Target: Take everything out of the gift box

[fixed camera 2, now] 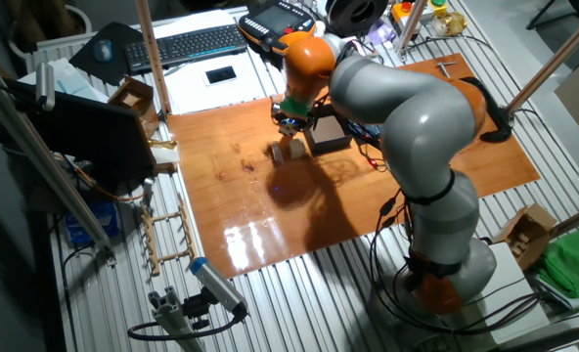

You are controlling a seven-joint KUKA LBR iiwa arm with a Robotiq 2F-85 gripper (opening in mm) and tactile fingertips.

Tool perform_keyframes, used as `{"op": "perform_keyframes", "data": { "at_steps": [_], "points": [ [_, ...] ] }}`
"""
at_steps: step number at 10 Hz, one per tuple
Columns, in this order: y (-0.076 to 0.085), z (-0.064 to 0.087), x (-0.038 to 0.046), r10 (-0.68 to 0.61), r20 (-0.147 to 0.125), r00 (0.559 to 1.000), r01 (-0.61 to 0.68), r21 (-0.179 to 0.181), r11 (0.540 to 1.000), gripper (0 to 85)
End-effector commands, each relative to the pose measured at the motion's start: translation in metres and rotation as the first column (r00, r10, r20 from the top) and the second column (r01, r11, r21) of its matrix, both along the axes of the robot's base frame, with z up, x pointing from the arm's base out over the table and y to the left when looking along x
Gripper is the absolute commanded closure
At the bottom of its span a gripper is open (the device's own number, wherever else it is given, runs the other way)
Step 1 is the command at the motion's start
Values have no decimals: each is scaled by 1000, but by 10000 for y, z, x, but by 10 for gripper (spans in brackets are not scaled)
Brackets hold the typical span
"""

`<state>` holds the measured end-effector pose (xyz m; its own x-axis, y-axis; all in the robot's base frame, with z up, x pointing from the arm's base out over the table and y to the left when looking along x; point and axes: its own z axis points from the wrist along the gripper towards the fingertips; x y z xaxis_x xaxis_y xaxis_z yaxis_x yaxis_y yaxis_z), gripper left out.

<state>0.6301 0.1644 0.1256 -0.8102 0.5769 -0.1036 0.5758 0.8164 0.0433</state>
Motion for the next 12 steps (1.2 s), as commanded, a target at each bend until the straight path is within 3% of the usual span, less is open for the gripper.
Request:
{"op": "perform_keyframes", "data": {
  "at_steps": [1,3,5,8,12],
  "points": [
    [0,0,0,-3,-8,1000,3,-7,1000,843],
    [0,0,0,-7,15,1000,7,1,1000,843],
    [50,-14,87,-16,24,1000,16,15,1000,843],
    [117,-158,250,-9,35,999,10,-12,1000,843],
    [187,-395,282,11,47,999,-10,-15,1000,843]
  ]
}}
